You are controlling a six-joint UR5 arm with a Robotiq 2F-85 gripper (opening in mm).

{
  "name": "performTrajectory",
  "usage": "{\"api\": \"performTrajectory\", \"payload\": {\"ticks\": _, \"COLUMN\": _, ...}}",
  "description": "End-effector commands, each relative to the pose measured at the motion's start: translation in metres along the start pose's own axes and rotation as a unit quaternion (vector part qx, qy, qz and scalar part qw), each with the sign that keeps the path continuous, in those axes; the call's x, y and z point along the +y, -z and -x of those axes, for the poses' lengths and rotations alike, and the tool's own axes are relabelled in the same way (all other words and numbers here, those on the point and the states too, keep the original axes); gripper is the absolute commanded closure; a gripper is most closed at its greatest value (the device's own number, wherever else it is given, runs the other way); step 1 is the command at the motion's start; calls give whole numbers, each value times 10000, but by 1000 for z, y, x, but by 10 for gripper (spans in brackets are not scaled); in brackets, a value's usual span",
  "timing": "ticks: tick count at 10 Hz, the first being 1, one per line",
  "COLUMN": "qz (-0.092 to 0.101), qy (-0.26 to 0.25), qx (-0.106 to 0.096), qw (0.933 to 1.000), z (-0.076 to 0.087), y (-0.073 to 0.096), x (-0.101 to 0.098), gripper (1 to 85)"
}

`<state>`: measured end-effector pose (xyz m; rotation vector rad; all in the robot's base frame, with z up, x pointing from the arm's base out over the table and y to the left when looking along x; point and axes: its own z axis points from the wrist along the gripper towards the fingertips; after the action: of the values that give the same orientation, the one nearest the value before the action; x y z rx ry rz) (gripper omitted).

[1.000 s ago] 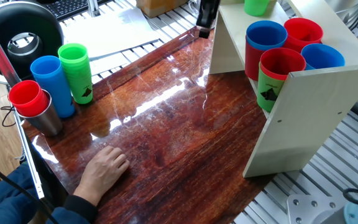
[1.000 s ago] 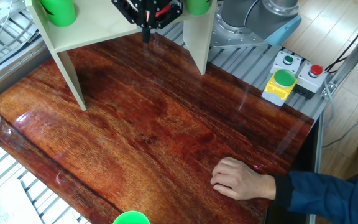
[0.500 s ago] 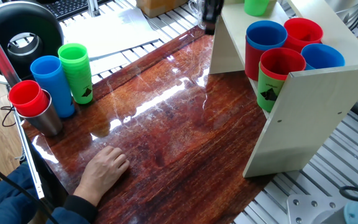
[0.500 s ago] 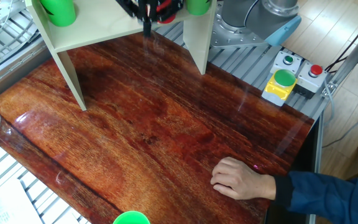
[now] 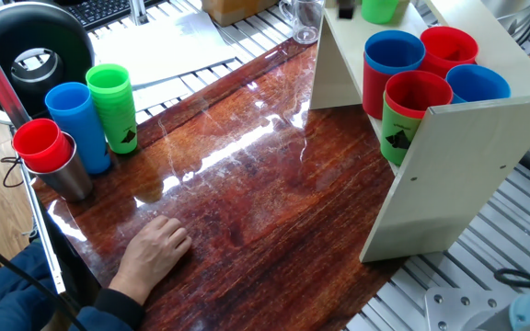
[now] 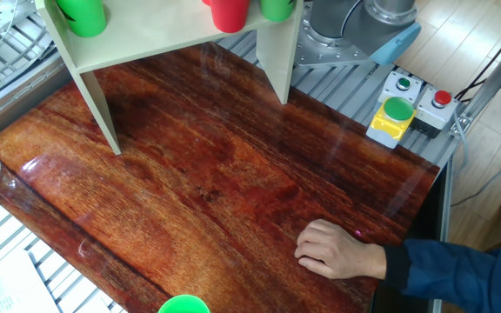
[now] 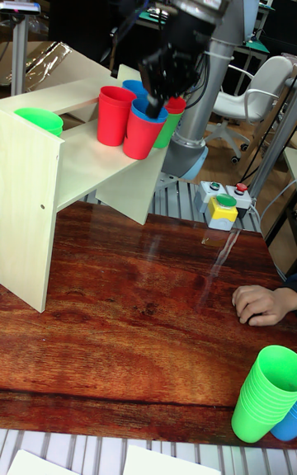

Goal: Take the cups off the shelf and stack them together

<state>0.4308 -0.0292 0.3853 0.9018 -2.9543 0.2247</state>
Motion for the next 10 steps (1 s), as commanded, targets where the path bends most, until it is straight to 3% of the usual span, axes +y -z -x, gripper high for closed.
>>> {"api": "performTrajectory", "payload": {"ticks": 1, "qz": 419, "qy": -795, "qx": 120, "qw": 9959, "z": -22, "y": 18, "x": 15, "gripper": 623}}
{"api": "performTrajectory", "payload": {"ticks": 2, "qz": 483, "qy": -991, "qx": 56, "qw": 9939, "z": -24, "y": 15, "x": 14, "gripper": 537}}
{"api": "performTrajectory", "payload": {"ticks": 3, "qz": 449, "qy": -1084, "qx": 60, "qw": 9931, "z": -30, "y": 12, "x": 10, "gripper": 503}}
{"api": "performTrajectory", "payload": {"ticks": 6, "qz": 634, "qy": -1630, "qx": 36, "qw": 9846, "z": -40, "y": 7, "x": 12, "gripper": 437}}
{"api": "performTrajectory", "payload": {"ticks": 10, "qz": 596, "qy": -2073, "qx": 157, "qw": 9763, "z": -51, "y": 4, "x": 10, "gripper": 377}}
